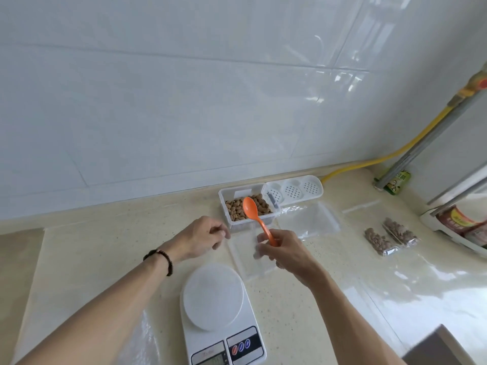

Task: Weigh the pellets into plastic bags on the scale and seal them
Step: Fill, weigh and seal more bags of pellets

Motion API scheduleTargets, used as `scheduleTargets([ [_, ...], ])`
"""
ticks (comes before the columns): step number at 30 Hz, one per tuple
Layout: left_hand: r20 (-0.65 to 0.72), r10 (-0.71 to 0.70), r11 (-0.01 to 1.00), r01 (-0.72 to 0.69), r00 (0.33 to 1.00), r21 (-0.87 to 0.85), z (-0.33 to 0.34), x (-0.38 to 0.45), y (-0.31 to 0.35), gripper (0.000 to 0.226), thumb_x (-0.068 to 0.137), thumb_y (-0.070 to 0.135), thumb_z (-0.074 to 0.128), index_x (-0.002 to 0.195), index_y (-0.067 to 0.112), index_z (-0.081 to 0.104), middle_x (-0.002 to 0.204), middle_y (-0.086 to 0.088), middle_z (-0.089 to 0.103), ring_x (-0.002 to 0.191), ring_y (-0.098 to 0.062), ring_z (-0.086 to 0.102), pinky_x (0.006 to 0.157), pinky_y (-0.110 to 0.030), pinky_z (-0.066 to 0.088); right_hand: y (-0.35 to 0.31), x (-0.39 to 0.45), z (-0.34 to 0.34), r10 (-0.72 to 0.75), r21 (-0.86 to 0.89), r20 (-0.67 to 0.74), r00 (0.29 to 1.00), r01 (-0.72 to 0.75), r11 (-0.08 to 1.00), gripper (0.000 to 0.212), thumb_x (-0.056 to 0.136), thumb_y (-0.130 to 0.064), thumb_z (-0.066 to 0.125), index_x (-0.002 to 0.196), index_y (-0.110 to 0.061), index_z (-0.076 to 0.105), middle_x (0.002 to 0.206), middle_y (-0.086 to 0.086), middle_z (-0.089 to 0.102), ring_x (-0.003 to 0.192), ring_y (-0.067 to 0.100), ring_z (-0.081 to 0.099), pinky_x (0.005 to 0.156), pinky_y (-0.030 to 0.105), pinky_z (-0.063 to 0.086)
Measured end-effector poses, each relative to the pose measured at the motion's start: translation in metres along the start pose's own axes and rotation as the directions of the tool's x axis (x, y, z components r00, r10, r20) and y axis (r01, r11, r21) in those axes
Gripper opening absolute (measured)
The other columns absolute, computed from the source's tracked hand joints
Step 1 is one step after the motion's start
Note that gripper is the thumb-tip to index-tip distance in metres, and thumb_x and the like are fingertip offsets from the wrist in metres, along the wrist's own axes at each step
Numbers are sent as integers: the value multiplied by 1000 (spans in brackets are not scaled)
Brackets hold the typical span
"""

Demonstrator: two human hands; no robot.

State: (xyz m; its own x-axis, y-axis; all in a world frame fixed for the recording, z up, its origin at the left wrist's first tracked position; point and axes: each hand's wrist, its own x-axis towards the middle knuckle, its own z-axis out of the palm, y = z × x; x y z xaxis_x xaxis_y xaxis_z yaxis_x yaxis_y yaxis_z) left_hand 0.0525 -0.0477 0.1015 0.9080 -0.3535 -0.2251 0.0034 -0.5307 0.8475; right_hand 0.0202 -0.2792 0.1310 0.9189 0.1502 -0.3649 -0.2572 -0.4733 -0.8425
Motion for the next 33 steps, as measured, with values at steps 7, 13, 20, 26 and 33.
scheduleTargets([
  [7,39,-29,997,31,999,-65,-22,-9,16,22,94,6,49,89,18,66,60,8,59,63,-10,56,74,-26,46,-32,-3,-20,-83,-40,-16,996,83,996,9,88,-1,61,87,-8,67,65,10,69,46,6,47,46,14,37],
  [13,-147,-18,1000,21,989,15,-39,-16,9,32,95,5,41,83,24,64,64,3,57,62,-12,50,64,-31,40,-45,9,-39,-95,99,-66,993,101,990,8,90,-1,62,89,-6,68,64,17,65,44,9,41,43,18,31],
  [20,-201,28,881,71,979,468,-31,-18,15,50,89,21,55,137,20,42,138,-2,47,130,-22,41,106,-33,35,-58,24,-25,-83,110,-144,986,100,989,8,86,5,63,85,0,69,63,16,66,45,10,46,42,16,36],
  [26,-99,164,855,-91,981,511,3,-2,36,139,54,66,80,152,26,-11,158,3,6,147,-13,-5,121,-43,-1,-70,29,-7,-111,121,-88,990,121,985,8,84,7,63,80,2,68,63,18,65,40,7,49,40,14,36],
  [33,-296,290,931,-196,910,308,5,17,33,90,61,41,78,138,28,34,119,14,40,117,-8,39,107,-31,31,-60,50,-10,-97,137,-45,994,102,985,10,86,1,67,79,-5,71,68,17,64,44,7,51,41,15,36],
])
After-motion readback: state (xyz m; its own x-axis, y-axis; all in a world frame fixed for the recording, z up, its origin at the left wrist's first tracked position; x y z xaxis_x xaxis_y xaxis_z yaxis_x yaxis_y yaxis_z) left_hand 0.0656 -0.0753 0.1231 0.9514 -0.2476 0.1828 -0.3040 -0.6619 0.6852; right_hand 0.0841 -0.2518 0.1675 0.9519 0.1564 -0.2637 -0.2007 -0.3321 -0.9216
